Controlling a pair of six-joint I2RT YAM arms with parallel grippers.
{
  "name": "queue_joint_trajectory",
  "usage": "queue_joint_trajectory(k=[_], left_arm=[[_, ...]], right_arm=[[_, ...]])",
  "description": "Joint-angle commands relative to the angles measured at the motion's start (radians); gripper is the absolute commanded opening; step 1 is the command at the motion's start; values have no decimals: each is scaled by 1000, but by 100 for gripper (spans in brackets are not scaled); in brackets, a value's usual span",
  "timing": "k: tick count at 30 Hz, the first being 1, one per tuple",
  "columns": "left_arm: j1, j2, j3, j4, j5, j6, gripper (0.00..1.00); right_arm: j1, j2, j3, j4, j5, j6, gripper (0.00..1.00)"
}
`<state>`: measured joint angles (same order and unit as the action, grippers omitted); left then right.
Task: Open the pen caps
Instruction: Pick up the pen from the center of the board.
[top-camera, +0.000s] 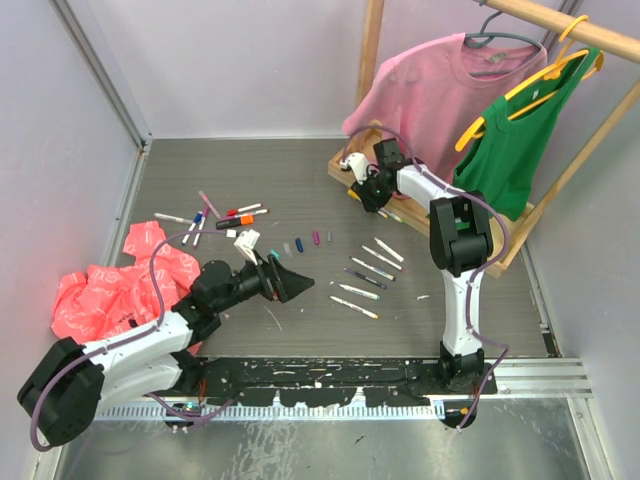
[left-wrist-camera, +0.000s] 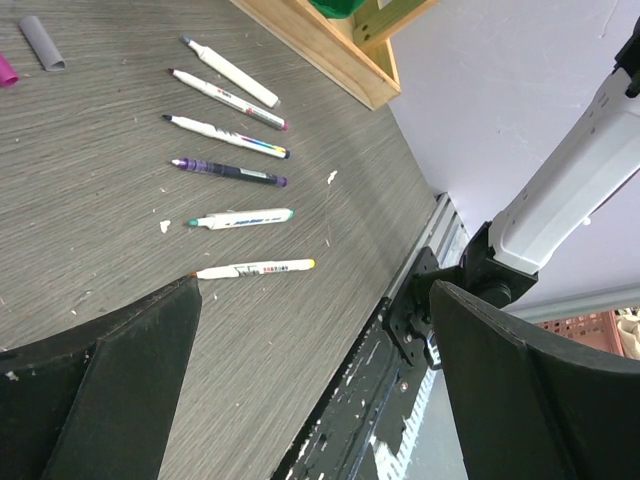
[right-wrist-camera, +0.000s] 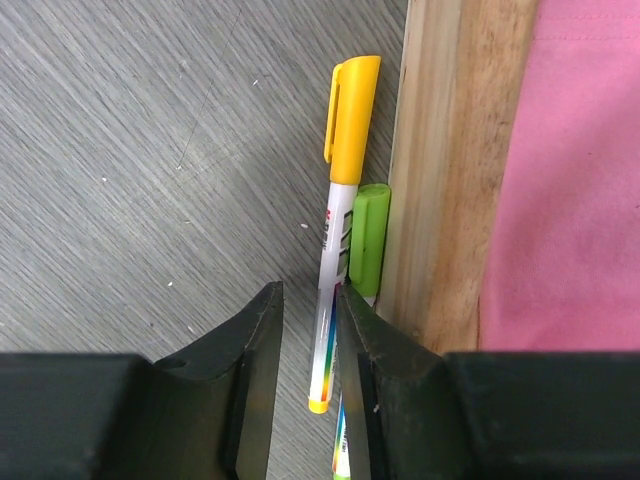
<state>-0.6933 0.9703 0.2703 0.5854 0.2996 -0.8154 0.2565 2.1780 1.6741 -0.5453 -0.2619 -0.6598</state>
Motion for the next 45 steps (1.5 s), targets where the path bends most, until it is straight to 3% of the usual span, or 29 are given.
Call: queue_joint_trajectory(k=[1,9,16,37,45], left_arm=[[3,-25,-3,34,-8,5,98],[4,-34,-3,24,-10,5,98],[3,-45,-4,17,-11,7,98],[3,-61,-13,14,-17,1,98],[4,-69,-13,21,-18,-7,98]], right_arm=[[-23,37,38,7,78,-16,34],[-22,43,49,-42,53,-30,22],[-19,19,37,-63,10,-35,20],[22,23,22,-85,21,-37,34],[26,56,47,-97,60,-10,10]])
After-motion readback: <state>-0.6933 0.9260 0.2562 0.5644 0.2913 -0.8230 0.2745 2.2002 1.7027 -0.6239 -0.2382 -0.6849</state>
